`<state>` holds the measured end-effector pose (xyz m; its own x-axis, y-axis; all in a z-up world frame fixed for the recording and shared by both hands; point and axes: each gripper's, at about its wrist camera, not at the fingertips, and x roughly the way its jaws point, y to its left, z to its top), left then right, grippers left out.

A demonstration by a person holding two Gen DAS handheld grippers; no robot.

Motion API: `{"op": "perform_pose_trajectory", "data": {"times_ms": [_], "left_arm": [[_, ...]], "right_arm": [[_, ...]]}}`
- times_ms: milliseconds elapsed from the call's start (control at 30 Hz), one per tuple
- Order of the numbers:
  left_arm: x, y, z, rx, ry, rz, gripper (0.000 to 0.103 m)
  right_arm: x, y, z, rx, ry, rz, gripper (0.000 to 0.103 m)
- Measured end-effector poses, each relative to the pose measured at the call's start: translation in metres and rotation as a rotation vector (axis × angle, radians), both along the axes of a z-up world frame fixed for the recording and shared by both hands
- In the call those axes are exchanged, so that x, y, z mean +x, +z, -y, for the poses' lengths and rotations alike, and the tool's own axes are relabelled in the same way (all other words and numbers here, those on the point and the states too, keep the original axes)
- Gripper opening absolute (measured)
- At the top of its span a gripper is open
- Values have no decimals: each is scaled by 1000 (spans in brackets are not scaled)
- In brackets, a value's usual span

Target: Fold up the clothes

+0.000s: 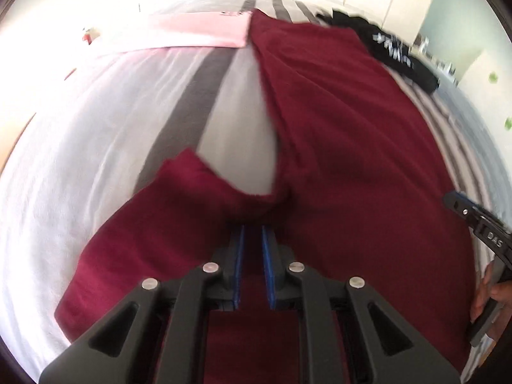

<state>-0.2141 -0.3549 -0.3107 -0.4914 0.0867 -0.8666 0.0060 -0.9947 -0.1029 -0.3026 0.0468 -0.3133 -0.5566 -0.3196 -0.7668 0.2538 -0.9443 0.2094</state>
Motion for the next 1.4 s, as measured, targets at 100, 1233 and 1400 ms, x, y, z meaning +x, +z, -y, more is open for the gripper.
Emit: {"op": "perform_pose_trajectory", "data": {"times_ms": [100, 1233, 1400], "left_arm": [[5, 14, 10, -14, 27, 18, 10], [-338, 5, -77, 51, -80, -147, 15], [-372, -15, -73, 4, -29, -128, 14]], "right_arm": [[0, 3, -9, 25, -2, 1, 25], [-277, 23, 71, -43, 44, -73, 31], [-336, -1, 92, 22, 60, -9, 30]]}}
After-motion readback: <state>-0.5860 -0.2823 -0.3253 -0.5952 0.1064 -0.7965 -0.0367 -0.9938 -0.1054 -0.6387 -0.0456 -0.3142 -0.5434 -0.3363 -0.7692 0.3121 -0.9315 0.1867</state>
